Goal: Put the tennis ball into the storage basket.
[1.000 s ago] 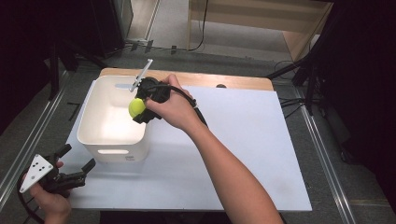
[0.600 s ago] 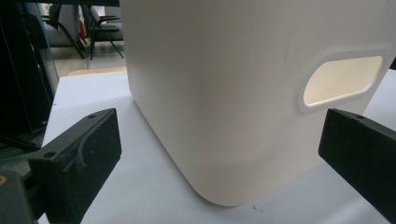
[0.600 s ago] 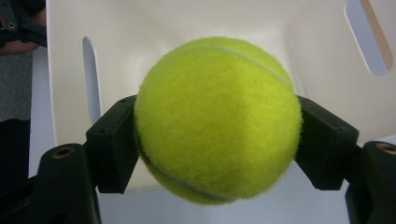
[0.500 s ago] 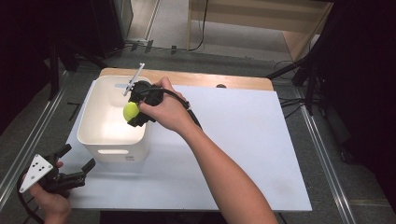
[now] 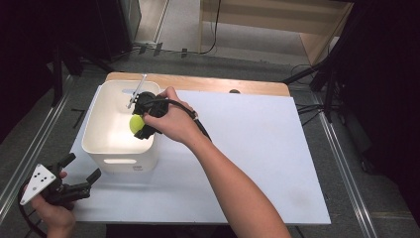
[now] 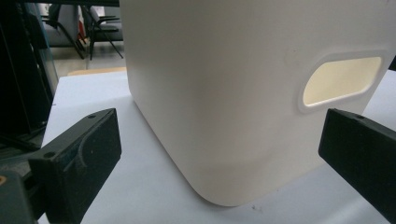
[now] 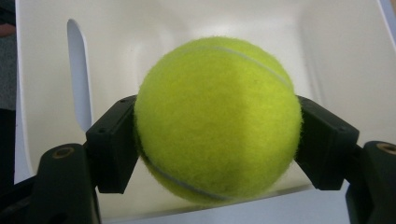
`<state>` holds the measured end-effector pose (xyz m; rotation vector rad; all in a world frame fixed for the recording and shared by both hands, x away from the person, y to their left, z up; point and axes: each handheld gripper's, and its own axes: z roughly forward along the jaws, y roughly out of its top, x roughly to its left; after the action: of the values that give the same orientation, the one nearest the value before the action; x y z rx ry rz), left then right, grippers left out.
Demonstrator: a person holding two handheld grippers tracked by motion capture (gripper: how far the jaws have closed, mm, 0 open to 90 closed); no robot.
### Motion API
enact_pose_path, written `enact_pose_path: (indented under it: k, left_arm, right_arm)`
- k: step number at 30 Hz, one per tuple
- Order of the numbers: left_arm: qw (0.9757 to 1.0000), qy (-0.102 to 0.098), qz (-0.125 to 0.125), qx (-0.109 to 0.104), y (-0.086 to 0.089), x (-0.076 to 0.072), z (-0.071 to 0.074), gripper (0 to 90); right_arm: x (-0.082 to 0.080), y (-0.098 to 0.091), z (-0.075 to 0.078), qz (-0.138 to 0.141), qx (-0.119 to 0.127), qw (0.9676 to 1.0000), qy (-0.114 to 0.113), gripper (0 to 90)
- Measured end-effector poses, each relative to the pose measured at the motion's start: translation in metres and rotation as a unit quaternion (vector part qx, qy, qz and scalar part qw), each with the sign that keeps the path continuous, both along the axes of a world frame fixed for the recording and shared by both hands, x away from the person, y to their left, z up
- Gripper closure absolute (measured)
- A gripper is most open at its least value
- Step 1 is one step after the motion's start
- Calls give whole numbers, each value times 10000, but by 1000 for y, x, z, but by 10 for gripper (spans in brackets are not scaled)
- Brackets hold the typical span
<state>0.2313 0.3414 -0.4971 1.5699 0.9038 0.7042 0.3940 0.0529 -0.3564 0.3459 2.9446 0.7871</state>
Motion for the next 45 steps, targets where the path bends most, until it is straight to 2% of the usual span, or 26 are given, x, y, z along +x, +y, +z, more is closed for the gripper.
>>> enact_pose_path:
  k: [6,8,17,20,34,45]
  left_arm:
    - [10000,5,-6,-6,0,0,0,0]
    - [10000,1,-4,-3,0,0,0,0]
    - [10000,1,-10,19,0,0,0,0]
    - [10000,8,-12,7,-1,0,0,0]
    - [10000,15,24,39,-1,0,0,0]
    - [10000,2,21,47,-1,0,0,0]
  right_arm:
    - [-1,-1,-4,-23,-22,10000,-3,213]
    - [-2,-1,-3,0,3,10000,18,145]
    - [-5,-15,7,-114,327,9994,-88,76]
    - [-5,-24,8,-122,445,9989,-118,5]
    - [-10,-74,6,-520,730,9956,-268,0]
    - [-13,-112,-4,-808,842,9926,-336,0]
